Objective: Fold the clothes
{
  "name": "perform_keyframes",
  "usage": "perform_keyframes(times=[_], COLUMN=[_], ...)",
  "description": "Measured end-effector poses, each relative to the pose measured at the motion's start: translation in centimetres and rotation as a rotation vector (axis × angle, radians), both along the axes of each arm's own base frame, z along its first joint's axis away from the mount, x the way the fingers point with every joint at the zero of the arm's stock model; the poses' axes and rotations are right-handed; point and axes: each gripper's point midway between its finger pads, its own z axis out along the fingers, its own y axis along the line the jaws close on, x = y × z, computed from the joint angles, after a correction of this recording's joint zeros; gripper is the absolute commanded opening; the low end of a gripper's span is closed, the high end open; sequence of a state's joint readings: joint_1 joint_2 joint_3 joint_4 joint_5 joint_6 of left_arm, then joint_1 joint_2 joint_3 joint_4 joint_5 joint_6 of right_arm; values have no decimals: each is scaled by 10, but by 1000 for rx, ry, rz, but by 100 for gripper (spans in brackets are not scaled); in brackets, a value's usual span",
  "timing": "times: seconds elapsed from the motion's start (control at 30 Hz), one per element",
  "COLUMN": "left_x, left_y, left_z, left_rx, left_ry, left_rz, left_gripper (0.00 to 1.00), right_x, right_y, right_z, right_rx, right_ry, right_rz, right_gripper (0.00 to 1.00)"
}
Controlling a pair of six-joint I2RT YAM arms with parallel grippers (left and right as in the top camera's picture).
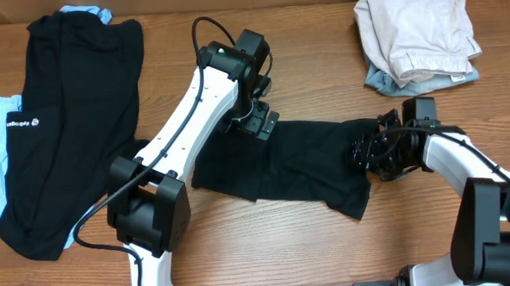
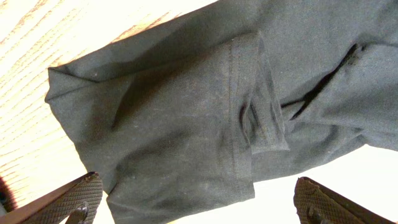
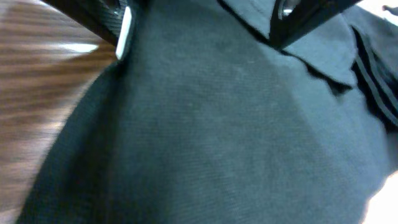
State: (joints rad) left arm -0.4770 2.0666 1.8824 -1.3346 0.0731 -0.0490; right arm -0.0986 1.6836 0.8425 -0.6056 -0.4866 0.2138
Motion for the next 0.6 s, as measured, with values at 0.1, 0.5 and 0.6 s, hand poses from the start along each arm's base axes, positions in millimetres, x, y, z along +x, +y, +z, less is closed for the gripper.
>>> perform_keyframes(times=[0.1, 0.5, 0.6], left_x=[0, 14, 23], left_y=[1, 27, 52], left_z=[0, 0, 0], left_rx=[4, 65, 82], left_ry=[-2, -33, -28], left_rz=[0, 131, 208], left_gripper=[100, 100, 100], right_x=[0, -15, -14], right_y=[7, 6, -15], right_z=[0, -13, -10], right_rx=[48, 110, 112], right_ry=[-18, 51, 80], right_rz=[-11, -98, -174], right_gripper=[64, 4, 4])
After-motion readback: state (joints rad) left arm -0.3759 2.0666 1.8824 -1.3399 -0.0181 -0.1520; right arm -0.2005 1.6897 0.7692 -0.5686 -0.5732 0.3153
